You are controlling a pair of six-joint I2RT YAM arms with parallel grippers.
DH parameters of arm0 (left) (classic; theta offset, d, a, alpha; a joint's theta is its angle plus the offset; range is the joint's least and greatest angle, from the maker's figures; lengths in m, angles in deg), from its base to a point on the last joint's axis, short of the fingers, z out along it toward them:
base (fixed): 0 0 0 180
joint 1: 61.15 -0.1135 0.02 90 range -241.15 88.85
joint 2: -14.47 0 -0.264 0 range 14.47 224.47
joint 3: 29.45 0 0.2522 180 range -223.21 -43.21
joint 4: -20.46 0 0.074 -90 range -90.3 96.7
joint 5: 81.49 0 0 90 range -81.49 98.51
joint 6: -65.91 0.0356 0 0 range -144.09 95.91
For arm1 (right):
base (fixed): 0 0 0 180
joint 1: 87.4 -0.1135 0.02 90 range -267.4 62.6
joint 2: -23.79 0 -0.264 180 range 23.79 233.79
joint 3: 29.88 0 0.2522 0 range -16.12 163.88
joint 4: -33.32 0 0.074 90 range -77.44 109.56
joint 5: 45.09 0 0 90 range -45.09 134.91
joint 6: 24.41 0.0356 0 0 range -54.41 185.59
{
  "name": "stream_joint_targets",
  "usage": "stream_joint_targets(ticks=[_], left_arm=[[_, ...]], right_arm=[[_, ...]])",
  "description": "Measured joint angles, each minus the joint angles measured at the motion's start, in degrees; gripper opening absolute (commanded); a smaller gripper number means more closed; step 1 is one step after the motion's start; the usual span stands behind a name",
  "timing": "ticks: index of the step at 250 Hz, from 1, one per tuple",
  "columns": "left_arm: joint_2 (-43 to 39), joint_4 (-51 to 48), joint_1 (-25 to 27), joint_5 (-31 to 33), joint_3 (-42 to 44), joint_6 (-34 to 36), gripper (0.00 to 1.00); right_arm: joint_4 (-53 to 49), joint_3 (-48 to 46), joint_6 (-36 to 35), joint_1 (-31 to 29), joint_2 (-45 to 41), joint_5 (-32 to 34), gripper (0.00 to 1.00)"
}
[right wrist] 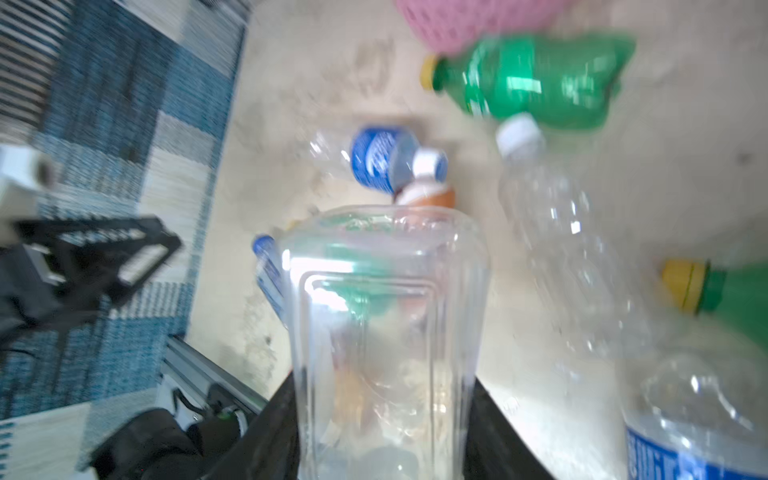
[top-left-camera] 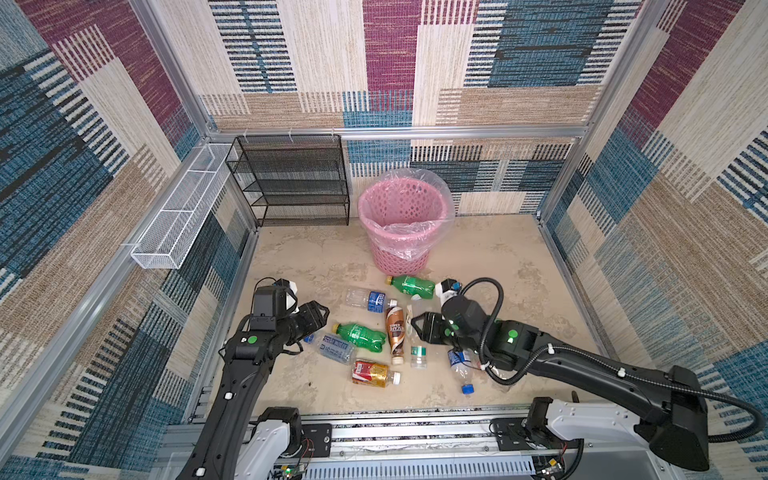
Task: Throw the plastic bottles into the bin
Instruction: 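Lift the clear bottle with the right gripper and drop it into the bin, then lower the right gripper to the bottles while the left gripper nears the soda water bottle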
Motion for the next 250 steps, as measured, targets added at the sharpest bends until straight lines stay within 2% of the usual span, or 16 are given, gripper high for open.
stream_joint_targets(ticks=[17, 26, 36, 57, 66, 86, 103, 140, 169, 204, 250], left_arm=[[0.0, 0.2, 0.0, -0.2, -0.6, 0.0, 0.63], [0.0, 0.2, 0.0, -0.2, -0.9, -0.1, 0.63], [0.0, 0.1, 0.0, -0.2, -1.5, -0.2, 0.63], [0.3, -0.2, 0.0, -0.2, -3.4, -0.2, 0.63], [0.2, -0.3, 0.0, -0.2, -4.2, -0.2, 0.63], [-0.5, -0.5, 0.0, -0.2, -5.2, -0.2, 0.63], [-1.7, -0.9, 0.0, -0.1, -5.2, -0.2, 0.63], [-3.4, -1.1, 0.0, 0.1, -4.3, -0.2, 0.63], [-2.7, -1.1, 0.1, 0.0, -3.9, -0.4, 0.63], [-2.6, -1.1, 0.1, -0.3, -3.1, -0.8, 0.63], [-2.6, -1.1, 0.1, -0.3, -2.9, -0.8, 0.63]], right_arm=[[1.4, 10.1, -5.3, 3.5, 2.2, 1.5, 0.51], [1.9, 16.9, -8.6, 5.0, 4.5, 2.4, 0.60], [4.0, 26.2, -12.5, 6.4, 7.8, 3.5, 0.74], [9.4, 42.9, -18.9, 9.3, 14.8, 4.1, 0.89], [10.6, 49.7, -21.4, 10.7, 18.1, 3.8, 1.00], [10.4, 57.1, -23.7, 12.3, 22.1, 4.0, 0.99], [8.3, 55.8, -25.1, 12.4, 21.7, 3.8, 0.99], [4.9, 46.2, -26.2, 12.4, 14.6, 4.5, 1.00], [4.1, 37.7, -25.7, 12.7, 9.5, 6.4, 0.97], [2.1, 30.2, -23.0, 14.8, 8.5, 5.5, 0.97], [1.6, 25.6, -20.7, 15.7, 7.8, 3.5, 0.95]])
